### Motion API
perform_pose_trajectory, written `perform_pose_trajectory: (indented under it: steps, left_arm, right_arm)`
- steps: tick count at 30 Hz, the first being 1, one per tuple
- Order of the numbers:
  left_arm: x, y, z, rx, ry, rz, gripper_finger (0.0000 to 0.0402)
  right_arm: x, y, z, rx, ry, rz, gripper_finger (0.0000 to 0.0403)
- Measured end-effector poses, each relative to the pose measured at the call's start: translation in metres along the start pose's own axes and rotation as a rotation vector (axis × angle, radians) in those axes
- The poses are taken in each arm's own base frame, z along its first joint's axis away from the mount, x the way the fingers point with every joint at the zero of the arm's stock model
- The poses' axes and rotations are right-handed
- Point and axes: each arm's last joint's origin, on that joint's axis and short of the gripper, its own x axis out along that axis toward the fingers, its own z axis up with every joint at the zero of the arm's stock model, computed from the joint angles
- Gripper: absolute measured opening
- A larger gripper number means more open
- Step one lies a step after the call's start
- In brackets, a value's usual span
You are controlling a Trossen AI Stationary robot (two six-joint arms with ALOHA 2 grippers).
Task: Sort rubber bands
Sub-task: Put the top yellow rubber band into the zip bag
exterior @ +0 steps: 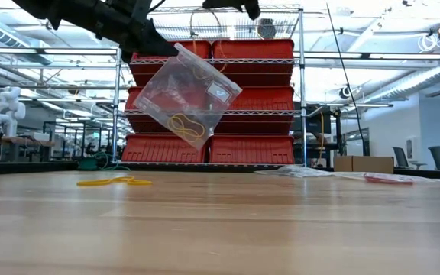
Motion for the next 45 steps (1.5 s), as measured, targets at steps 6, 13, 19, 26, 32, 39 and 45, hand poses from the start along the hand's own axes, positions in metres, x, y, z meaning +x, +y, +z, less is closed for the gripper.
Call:
perform_pose_trajectory:
  steps: [6,13,19,26,32,39,45]
  left_arm:
    - [0.0,0.0,0.0,0.0,-0.002,0.0,0.0]
    - [0.0,0.0,0.001,-0.001,-0.007,0.0,0.0]
    - [0.0,0.0,0.0,0.017,-0.005,0.001,0.0]
    - [0.0,0.0,0.0,0.027,0.002,0.001,0.0]
    - [0.0,0.0,0.0,0.028,0.002,0.001,0.0]
    - [0.0,0.0,0.0,0.021,0.002,0.0,0.0]
    - [-0.001,-0.003,0.0,0.022,0.001,-0.012,0.0]
  right_arm:
    - [0.0,-0.001,0.007,0.01,-0.076,-0.012,0.0]
    - [0.013,0.003,-0.003,0.053,-0.053,0.032,0.0]
    - [0.026,0.008,-0.017,0.082,0.01,0.055,0.0]
    - [0.026,0.008,-0.029,0.087,0.134,0.058,0.0]
    - [0.025,0.007,-0.044,0.073,0.272,0.066,0.0]
    - [0.034,0.004,-0.058,0.044,0.337,0.066,0.0]
    - [0.048,-0.001,-0.074,0.031,0.383,0.058,0.0]
